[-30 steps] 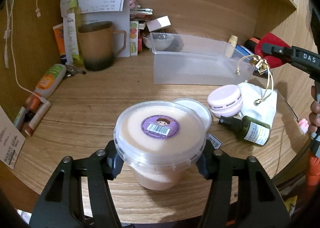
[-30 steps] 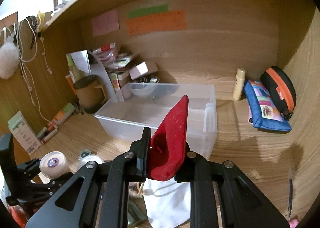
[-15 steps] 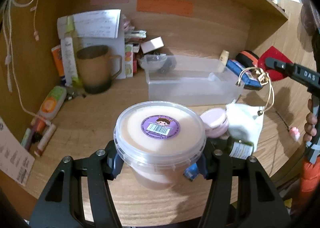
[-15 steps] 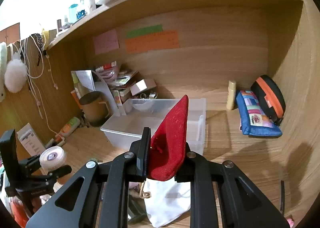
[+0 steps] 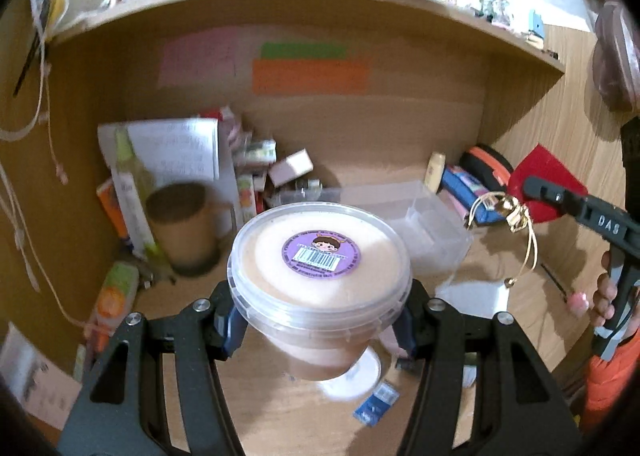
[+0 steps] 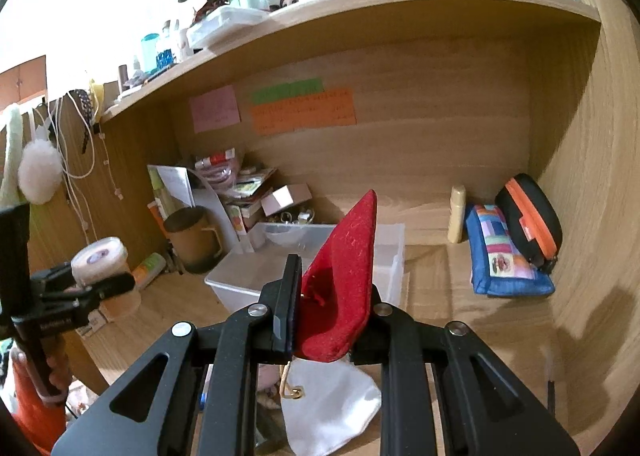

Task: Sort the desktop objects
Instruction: 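Lift and carry the tub and red pouch over the clear plastic box with both tools, then lower the red pouch into the box and open right tool while left tool releases the tub, then withdraw both tools from the box back toward the desk items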

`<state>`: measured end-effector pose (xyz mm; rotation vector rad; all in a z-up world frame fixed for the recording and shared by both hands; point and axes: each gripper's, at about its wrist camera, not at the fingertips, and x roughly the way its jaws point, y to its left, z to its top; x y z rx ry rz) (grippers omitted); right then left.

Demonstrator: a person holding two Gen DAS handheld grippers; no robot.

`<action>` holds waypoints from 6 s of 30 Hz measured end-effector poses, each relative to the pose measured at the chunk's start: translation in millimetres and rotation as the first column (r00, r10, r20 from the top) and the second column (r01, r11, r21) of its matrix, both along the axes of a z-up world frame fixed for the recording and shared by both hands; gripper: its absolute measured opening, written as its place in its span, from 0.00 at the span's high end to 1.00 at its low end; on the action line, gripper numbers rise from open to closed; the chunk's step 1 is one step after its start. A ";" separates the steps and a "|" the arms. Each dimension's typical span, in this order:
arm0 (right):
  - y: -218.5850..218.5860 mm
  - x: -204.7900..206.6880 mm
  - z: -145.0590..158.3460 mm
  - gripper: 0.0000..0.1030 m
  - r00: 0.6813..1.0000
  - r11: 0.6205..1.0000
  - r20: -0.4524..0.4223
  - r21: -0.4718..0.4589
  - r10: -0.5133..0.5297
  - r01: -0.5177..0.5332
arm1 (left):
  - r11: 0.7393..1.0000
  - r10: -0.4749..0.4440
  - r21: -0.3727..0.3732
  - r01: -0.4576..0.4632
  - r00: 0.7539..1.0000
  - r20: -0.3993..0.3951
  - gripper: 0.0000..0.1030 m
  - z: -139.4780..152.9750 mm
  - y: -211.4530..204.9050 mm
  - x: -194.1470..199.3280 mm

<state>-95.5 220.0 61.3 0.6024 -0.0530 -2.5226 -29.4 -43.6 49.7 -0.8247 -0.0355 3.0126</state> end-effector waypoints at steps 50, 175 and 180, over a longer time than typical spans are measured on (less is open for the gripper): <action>-52.8 -45.0 -111.2 0.88 0.945 0.974 0.325 0.224 -0.048 -0.028 | 0.994 -0.112 0.027 0.108 0.971 0.210 0.43 -40.2 18.0 -133.0; -73.3 -32.5 -37.0 0.16 0.996 0.925 0.081 0.375 0.031 -0.059 | 0.985 -0.010 -0.169 0.047 0.978 0.209 0.04 -20.7 15.9 -92.2; -66.4 -11.9 -35.8 0.14 0.997 0.931 0.070 0.362 0.012 -0.037 | 0.988 -0.012 -0.146 0.042 0.981 0.195 0.03 -23.2 11.6 -73.5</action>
